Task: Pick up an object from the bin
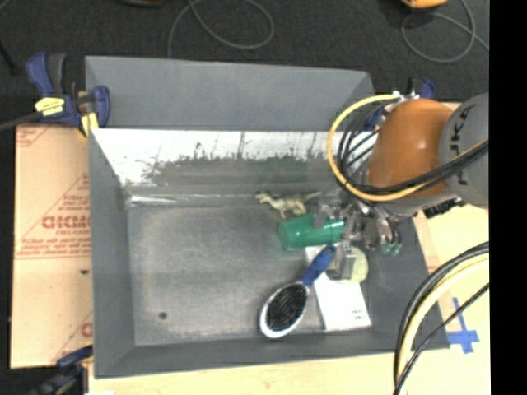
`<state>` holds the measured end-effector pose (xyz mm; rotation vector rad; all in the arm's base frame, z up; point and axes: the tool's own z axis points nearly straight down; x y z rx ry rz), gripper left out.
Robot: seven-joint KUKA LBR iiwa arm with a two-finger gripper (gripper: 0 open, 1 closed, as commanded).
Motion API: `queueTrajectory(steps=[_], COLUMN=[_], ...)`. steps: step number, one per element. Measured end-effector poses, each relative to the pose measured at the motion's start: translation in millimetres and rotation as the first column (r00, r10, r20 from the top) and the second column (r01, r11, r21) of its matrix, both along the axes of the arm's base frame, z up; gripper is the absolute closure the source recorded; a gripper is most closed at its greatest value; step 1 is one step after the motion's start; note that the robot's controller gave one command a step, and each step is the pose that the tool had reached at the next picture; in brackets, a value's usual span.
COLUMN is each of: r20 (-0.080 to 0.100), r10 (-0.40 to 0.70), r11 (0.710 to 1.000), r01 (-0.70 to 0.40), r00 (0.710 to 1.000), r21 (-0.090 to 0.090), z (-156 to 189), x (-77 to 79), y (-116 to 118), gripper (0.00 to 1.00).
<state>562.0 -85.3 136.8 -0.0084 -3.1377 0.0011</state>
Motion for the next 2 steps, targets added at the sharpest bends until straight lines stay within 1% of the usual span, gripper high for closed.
queueTrajectory(steps=[1, 2], r20=[0.008, 0.033], r10=[0.003, -0.030], r11=[1.000, 1.000], r01=[-0.003, 0.030], r00=[1.000, 0.999], r21=[-0.001, 0.003], z=[5, -55], x=[1.7, 53.9], y=[0, -13], gripper=[0.00, 0.00])
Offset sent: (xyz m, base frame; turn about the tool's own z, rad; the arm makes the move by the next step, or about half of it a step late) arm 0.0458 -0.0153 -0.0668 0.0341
